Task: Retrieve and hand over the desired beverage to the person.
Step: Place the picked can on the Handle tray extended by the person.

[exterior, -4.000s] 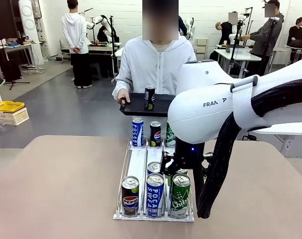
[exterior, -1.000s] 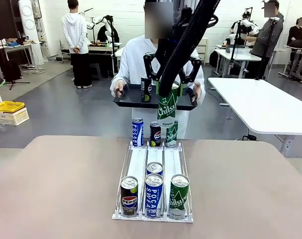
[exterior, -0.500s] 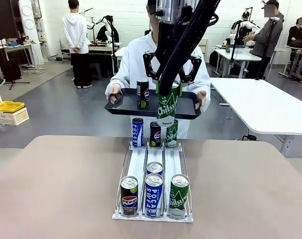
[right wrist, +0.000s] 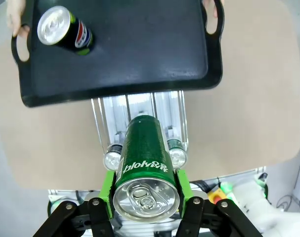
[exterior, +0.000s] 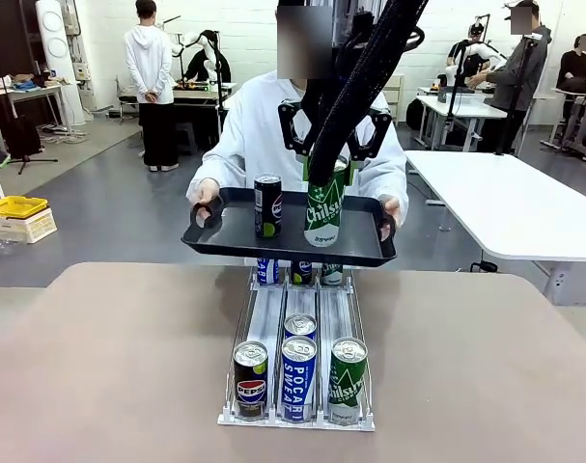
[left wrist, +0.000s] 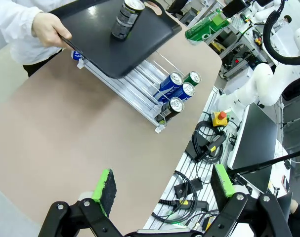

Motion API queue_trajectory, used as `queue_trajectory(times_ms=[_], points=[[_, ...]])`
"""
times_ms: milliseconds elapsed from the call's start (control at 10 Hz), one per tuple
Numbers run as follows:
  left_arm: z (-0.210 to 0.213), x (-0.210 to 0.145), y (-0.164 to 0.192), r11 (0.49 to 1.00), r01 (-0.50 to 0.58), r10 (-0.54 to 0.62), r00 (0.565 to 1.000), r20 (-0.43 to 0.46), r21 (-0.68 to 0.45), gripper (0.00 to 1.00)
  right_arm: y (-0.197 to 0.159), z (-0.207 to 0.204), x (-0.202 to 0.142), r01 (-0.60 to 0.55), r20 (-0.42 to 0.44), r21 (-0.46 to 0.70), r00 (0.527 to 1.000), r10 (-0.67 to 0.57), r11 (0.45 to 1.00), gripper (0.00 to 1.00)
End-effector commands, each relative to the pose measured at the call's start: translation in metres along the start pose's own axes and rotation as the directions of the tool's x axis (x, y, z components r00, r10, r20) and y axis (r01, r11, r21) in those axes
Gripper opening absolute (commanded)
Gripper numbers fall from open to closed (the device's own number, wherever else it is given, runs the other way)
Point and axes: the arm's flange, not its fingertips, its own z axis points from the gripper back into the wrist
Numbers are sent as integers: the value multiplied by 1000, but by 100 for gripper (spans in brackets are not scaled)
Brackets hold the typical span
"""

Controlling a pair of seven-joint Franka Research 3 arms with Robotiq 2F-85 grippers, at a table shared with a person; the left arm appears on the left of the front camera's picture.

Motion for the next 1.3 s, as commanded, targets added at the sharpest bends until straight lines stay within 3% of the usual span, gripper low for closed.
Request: queue_trajectory(times_ms=[0, 1200], points=[[1, 0, 0, 1000, 20, -20, 1000, 11, -14, 100, -5, 0, -5, 5, 14, -5, 1000, -5, 1000, 0], [1, 0, 0, 1000, 20, -20, 1000, 11, -14, 100, -5, 0, -5, 5, 14, -5, 1000, -5, 1000, 0]])
